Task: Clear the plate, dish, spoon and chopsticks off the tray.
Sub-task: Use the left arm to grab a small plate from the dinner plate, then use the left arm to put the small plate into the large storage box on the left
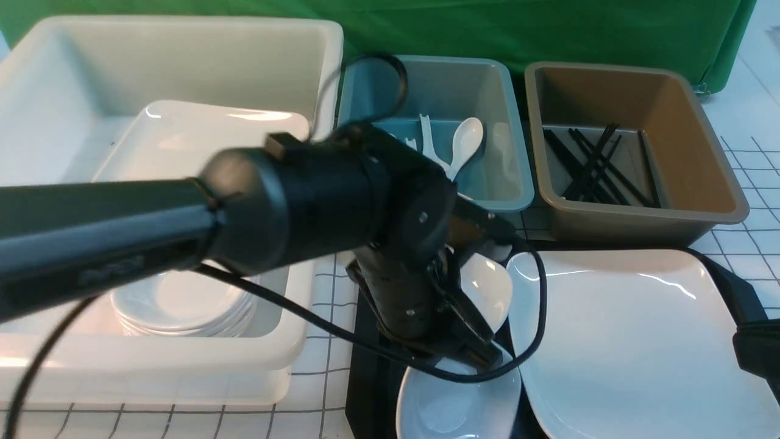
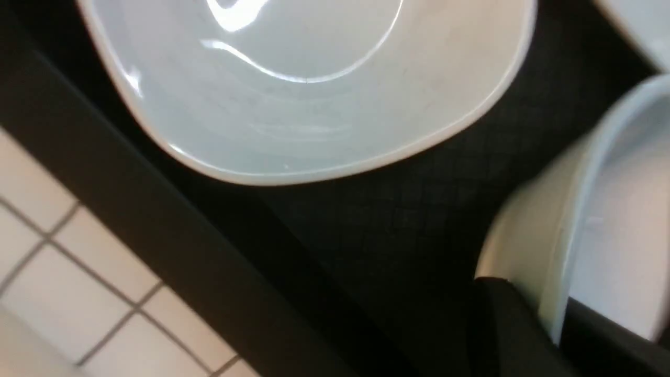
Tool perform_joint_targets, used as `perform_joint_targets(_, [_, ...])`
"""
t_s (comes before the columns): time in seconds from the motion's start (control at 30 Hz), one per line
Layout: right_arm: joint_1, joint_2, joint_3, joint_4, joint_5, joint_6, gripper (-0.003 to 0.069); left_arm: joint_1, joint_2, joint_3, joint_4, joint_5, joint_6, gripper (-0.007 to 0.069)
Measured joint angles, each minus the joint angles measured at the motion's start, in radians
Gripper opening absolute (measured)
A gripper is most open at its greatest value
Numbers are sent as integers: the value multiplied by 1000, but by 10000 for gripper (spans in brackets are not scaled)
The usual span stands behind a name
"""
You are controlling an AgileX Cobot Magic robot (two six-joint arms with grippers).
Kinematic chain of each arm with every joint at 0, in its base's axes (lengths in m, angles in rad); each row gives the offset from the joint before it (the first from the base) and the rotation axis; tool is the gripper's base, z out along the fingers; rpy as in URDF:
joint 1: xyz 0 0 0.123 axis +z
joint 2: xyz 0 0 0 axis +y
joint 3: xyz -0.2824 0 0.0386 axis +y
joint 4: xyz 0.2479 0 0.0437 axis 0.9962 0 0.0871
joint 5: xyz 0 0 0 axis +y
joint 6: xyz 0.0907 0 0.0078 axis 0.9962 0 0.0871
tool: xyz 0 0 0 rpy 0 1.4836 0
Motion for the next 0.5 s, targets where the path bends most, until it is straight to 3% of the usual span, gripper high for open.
perform_joint_targets(0.37, [0,0,0,3,-39,0,8,0,-148,-2,6,9,-20,11])
perform_joint_targets(0.5, [0,43,-59,10,-32,0,8,37,-236,-72,6,84,-17,11])
